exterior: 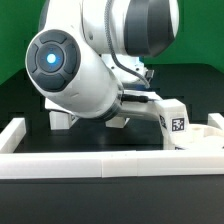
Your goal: Assemble stool
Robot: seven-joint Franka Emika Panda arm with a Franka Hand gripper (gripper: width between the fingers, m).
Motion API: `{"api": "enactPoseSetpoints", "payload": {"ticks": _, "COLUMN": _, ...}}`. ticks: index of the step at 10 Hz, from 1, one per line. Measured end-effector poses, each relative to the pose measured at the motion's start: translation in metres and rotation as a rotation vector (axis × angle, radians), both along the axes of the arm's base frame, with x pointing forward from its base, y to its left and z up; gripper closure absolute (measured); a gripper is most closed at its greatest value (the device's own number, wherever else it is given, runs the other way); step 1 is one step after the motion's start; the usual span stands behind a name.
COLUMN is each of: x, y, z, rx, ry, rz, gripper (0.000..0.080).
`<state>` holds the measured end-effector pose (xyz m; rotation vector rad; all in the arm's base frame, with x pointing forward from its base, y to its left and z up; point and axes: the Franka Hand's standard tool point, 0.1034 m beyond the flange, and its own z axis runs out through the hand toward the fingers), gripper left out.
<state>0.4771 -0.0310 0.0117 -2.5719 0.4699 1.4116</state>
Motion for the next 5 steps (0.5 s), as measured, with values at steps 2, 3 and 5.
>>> {"api": "enactPoseSetpoints", "payload": {"ticks": 2, "x": 0.012, "y": 0.001, "z": 0.022, "rx": 0.002, "ry": -0.031, "rz": 0.016, "gripper": 0.0465}}
{"api": "enactPoseSetpoints", "payload": {"ticks": 3, "x": 0.020, "y": 0.007, "z": 0.054, "rx": -0.004, "ry": -0.088, "rz": 0.035, "gripper": 0.0465}}
{"api": "enactPoseSetpoints", "payload": {"ticks": 5, "x": 0.024, "y": 0.023, "z": 0.080, "rx": -0.013, "ry": -0.128, "rz": 0.040, "gripper": 0.0465}}
